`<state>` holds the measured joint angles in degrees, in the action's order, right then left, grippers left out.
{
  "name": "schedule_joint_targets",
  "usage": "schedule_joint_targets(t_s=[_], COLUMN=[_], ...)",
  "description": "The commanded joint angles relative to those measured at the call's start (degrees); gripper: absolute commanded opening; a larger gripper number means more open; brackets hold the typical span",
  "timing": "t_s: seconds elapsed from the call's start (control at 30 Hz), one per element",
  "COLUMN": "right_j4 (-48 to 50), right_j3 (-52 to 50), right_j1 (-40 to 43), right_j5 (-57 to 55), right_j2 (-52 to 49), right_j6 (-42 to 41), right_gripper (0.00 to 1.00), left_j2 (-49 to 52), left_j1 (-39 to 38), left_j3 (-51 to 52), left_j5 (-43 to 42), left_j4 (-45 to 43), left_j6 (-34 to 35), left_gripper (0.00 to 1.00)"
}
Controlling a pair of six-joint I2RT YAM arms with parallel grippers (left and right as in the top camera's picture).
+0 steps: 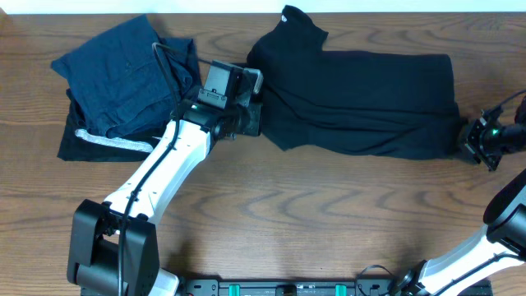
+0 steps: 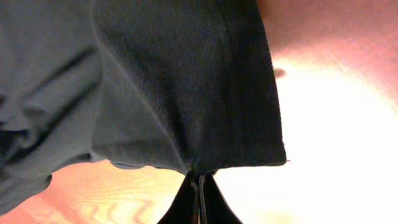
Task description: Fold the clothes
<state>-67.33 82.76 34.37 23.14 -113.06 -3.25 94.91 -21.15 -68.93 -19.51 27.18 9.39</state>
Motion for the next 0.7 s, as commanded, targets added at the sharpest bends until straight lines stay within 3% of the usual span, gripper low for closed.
schedule_joint_targets(t_s=[0.0,0.3,0.67], right_j4=[-2.3,-9.2,-13.6], right_j3=[2.1,5.8,5.6], right_j1=[-0.3,-1.1,-7.6], right_j5=[-7.0,-13.7,-22.5], right_j2=[0.7,0.7,0.5], right_j6=[-2.2,-4.8,-13.2], right_gripper=[0.01,0.01,0.01], left_j2=[-0.6,-0.6,-0.6], left_j1=[0.2,0.2,0.1], left_j3=[-0.6,-0.3,5.6], left_j5=[0.7,1.0,1.2], left_j4=[4.2,17.7,21.3], left_j6=[7.2,11.1,13.0], left_gripper=[0.06,0.06,0.06])
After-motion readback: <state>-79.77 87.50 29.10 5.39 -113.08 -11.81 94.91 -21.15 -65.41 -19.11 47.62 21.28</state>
